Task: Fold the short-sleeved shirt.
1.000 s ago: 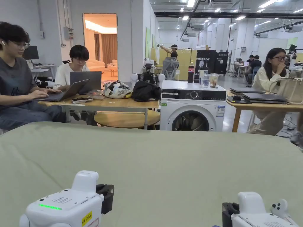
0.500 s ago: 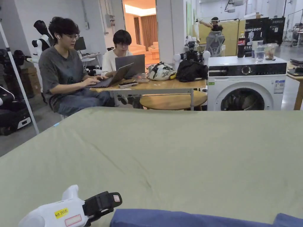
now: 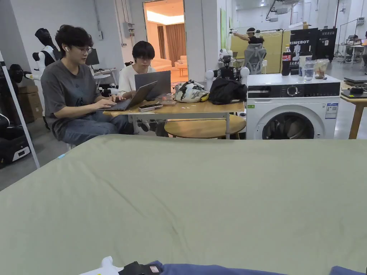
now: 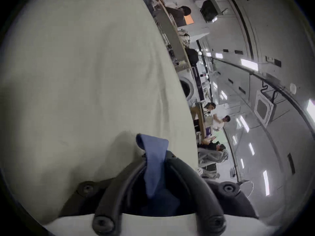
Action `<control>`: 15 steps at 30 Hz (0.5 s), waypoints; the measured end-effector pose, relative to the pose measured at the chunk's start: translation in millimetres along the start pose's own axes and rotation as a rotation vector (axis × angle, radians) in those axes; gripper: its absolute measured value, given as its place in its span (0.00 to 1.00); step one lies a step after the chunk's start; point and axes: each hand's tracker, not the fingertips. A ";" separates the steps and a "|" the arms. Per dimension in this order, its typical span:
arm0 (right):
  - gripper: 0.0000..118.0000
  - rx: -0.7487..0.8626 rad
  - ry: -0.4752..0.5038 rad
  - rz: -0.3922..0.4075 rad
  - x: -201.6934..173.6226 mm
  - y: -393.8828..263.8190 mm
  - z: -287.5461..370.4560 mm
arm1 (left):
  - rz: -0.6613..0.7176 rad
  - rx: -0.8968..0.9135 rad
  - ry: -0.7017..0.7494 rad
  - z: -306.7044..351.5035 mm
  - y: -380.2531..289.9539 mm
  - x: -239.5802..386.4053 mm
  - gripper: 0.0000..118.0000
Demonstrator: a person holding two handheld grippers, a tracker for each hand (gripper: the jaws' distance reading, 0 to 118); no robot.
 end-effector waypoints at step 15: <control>0.00 -0.048 0.085 0.002 -11.0 8.4 -18.7 | -0.478 0.131 0.028 49.8 11.1 140.1 0.03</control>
